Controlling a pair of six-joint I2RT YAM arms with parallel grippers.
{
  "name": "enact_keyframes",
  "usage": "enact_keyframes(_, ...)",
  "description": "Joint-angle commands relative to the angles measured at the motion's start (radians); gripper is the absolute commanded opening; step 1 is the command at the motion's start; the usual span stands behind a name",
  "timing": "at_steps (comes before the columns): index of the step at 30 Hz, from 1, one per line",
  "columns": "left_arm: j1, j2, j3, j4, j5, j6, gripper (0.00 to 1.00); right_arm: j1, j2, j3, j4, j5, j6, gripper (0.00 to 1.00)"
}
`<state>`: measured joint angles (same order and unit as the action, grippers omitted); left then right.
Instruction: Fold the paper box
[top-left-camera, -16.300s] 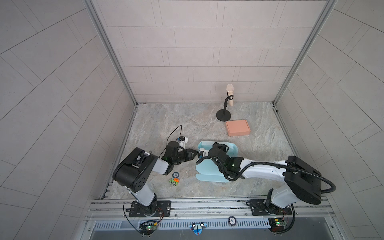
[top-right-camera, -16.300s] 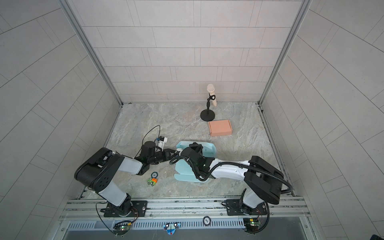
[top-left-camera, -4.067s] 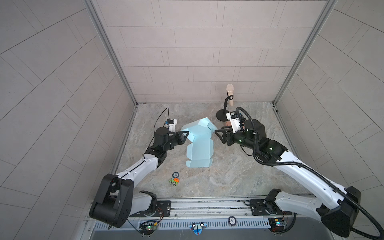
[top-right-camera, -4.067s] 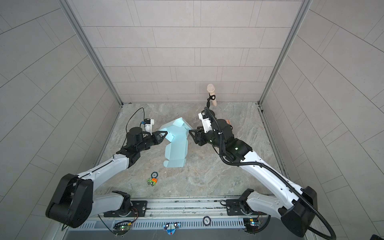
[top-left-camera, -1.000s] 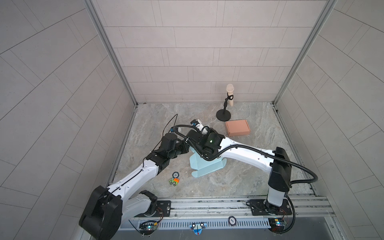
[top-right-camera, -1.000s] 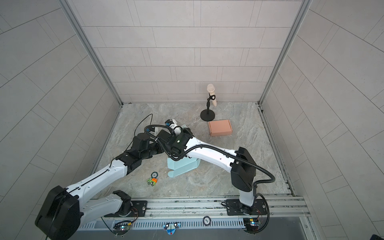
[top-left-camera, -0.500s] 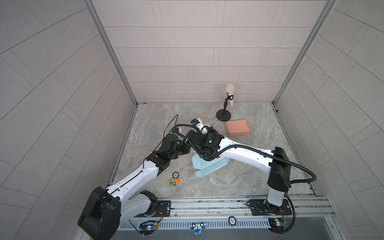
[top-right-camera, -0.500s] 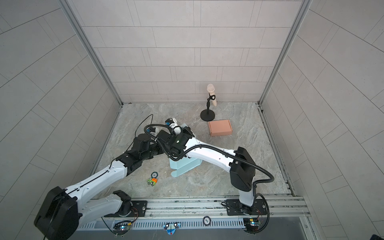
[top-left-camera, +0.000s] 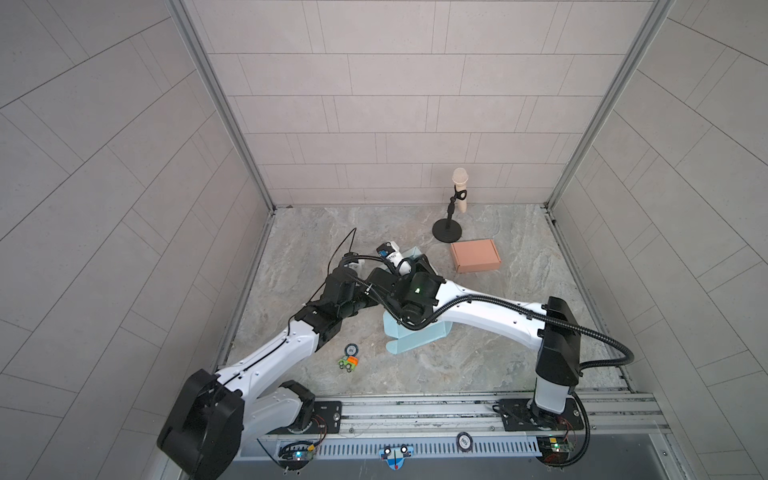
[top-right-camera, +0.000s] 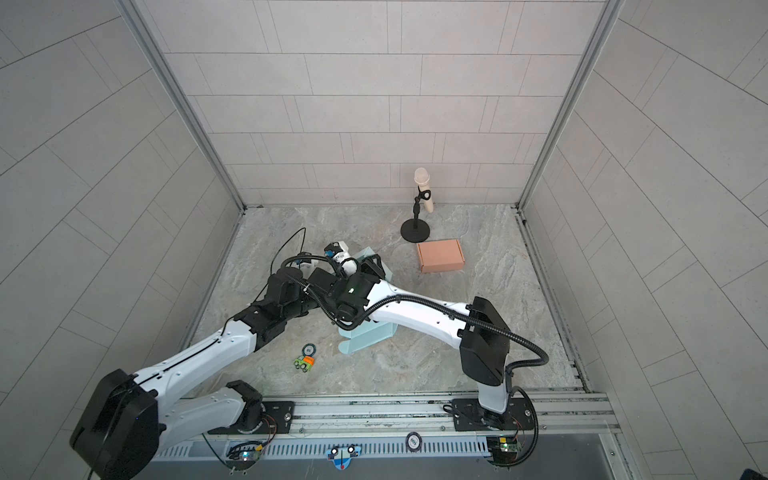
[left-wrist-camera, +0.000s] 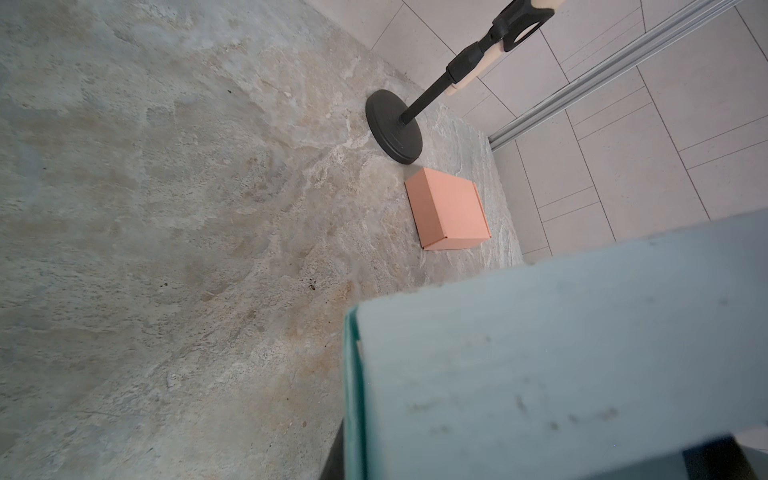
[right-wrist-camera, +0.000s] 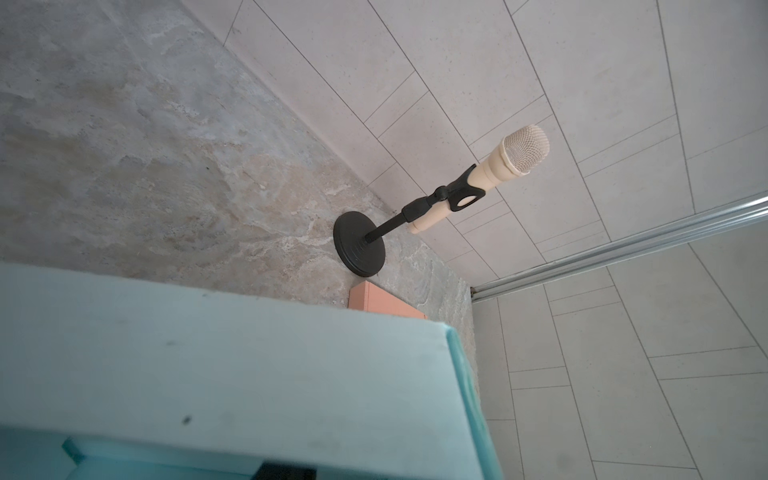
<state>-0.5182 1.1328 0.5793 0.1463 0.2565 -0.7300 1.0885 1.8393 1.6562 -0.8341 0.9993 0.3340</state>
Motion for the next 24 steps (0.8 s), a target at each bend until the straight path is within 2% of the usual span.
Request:
enact_keyframes(1,-0.010,0.022,0.009,0.078,0.001,0.013,0.11,0.022,-0.067,-0.014,-0.015,-0.058,0.056,0.58)
enact_keyframes(7,0.003,0.068,0.019,0.089,-0.017,0.052,0.11,0.041,-0.178,-0.088,0.056,-0.195,0.095,0.72)
enact_keyframes(11,0.009,0.078,0.011,0.108,-0.029,0.129,0.11,0.044,-0.291,-0.168,0.192,-0.327,0.022,0.76)
enact_keyframes(15,0.009,0.078,0.009,0.120,0.002,0.230,0.11,0.025,-0.441,-0.260,0.369,-0.474,-0.038,0.83)
enact_keyframes(16,0.008,0.074,0.003,0.135,0.013,0.252,0.11,-0.002,-0.467,-0.271,0.391,-0.537,-0.026,0.84)
enact_keyframes(17,0.002,0.067,-0.006,0.155,0.025,0.278,0.12,-0.054,-0.491,-0.275,0.402,-0.651,0.008,0.84)
enact_keyframes(21,-0.037,0.055,-0.025,0.207,0.059,0.374,0.12,-0.276,-0.526,-0.304,0.459,-0.994,0.194,0.85)
enact_keyframes(24,-0.059,0.079,-0.018,0.200,0.046,0.416,0.12,-0.352,-0.511,-0.332,0.505,-1.112,0.234,0.85)
